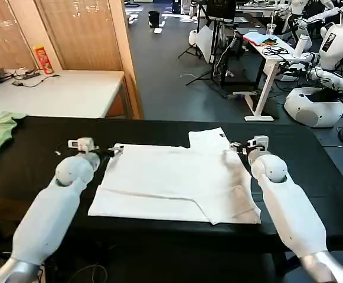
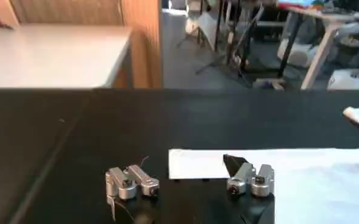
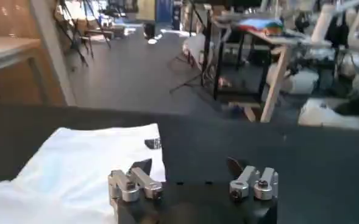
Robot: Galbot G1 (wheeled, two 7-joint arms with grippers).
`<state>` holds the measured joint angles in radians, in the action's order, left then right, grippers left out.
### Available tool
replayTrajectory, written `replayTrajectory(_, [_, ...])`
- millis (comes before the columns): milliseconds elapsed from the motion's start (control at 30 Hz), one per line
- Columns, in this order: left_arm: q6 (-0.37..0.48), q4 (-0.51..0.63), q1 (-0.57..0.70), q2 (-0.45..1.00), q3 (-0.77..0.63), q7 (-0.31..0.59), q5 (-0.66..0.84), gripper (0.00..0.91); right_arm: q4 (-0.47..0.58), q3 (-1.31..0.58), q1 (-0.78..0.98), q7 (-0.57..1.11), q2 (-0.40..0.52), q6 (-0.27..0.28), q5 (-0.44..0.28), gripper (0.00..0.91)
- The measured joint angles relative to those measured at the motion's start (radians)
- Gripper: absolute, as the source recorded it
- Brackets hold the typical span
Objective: Fold and organize the clothes.
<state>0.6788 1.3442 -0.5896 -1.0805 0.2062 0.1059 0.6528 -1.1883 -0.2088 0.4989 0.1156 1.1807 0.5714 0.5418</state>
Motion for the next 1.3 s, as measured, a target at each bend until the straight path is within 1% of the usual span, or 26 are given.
replayTrajectory(200, [-0.004, -0.087, 0.048, -0.013, -0.017, -0.005, -0.023, 0.878, 0.076, 0.026, -0.048, -0.016, 0.035, -0.002, -0.037, 0.878])
replayTrajectory(300, [-0.008, -0.114, 0.060, -0.022, -0.017, -0.008, -0.021, 0.878, 0.099, 0.030, -0.054, -0.017, 0.049, -0.002, -0.040, 0.878])
replayTrajectory(567, [-0.017, -0.178, 0.090, -0.050, -0.012, -0.027, -0.028, 0.878, 0.113, 0.024, -0.046, -0.017, 0.059, 0.006, -0.042, 0.878])
replayTrajectory(600, [-0.019, -0.184, 0.092, -0.053, -0.012, -0.029, -0.031, 0.848, 0.115, 0.024, -0.045, -0.017, 0.059, 0.006, -0.042, 0.878])
replayTrajectory(633, [-0.020, -0.191, 0.095, -0.057, -0.012, -0.030, -0.032, 0.839, 0.117, 0.023, -0.045, -0.018, 0.060, 0.006, -0.042, 0.878])
replayTrajectory(667, [-0.021, -0.198, 0.097, -0.060, -0.012, -0.031, -0.032, 0.761, 0.119, 0.022, -0.045, -0.019, 0.061, 0.006, -0.043, 0.878])
replayTrajectory(700, [-0.023, -0.204, 0.100, -0.062, -0.012, -0.033, -0.033, 0.712, 0.121, 0.021, -0.044, -0.020, 0.062, 0.006, -0.044, 0.868])
replayTrajectory(733, [-0.024, -0.209, 0.102, -0.064, -0.012, -0.034, -0.035, 0.692, 0.123, 0.021, -0.044, -0.021, 0.063, 0.006, -0.045, 0.780])
replayTrajectory(767, [-0.024, -0.212, 0.104, -0.067, -0.012, -0.034, -0.037, 0.575, 0.124, 0.019, -0.042, -0.024, 0.065, 0.005, -0.049, 0.751])
replayTrajectory(800, [-0.024, -0.217, 0.106, -0.069, -0.012, -0.037, -0.040, 0.527, 0.125, 0.018, -0.040, -0.026, 0.066, 0.004, -0.052, 0.692])
replayTrajectory(833, [-0.025, -0.220, 0.108, -0.070, -0.012, -0.039, -0.043, 0.517, 0.126, 0.017, -0.039, -0.031, 0.067, 0.004, -0.058, 0.692])
replayTrajectory(867, [-0.027, -0.222, 0.108, -0.072, -0.012, -0.042, -0.046, 0.497, 0.126, 0.017, -0.037, -0.035, 0.068, 0.003, -0.061, 0.536])
replayTrajectory(900, [-0.028, -0.223, 0.108, -0.072, -0.012, -0.045, -0.050, 0.449, 0.126, 0.016, -0.036, -0.037, 0.069, 0.003, -0.063, 0.468])
replayTrajectory(933, [-0.030, -0.223, 0.108, -0.073, -0.012, -0.048, -0.053, 0.390, 0.126, 0.016, -0.035, -0.038, 0.070, 0.003, -0.063, 0.419])
replayTrajectory(967, [-0.030, -0.223, 0.108, -0.074, -0.012, -0.048, -0.053, 0.361, 0.126, 0.014, -0.034, -0.039, 0.071, 0.003, -0.063, 0.195])
replayTrajectory(1000, [-0.031, -0.223, 0.107, -0.075, -0.012, -0.049, -0.055, 0.263, 0.127, 0.013, -0.034, -0.041, 0.072, 0.003, -0.064, 0.117])
replayTrajectory(1033, [-0.033, -0.224, 0.107, -0.075, -0.012, -0.050, -0.059, 0.254, 0.127, 0.012, -0.034, -0.042, 0.073, 0.003, -0.064, 0.068])
replayTrajectory(1067, [-0.034, -0.226, 0.106, -0.076, -0.011, -0.051, -0.062, 0.195, 0.127, 0.012, -0.033, -0.042, 0.074, 0.003, -0.065, 0.059])
replayTrajectory(1200, [-0.040, -0.230, 0.104, -0.076, -0.011, -0.062, -0.075, 0.166, 0.124, 0.010, -0.027, -0.045, 0.075, -0.001, -0.070, 0.029])
replayTrajectory(1300, [-0.045, -0.227, 0.102, -0.076, -0.011, -0.067, -0.085, 0.166, 0.123, 0.000, -0.020, -0.045, 0.079, -0.020, -0.076, 0.029])
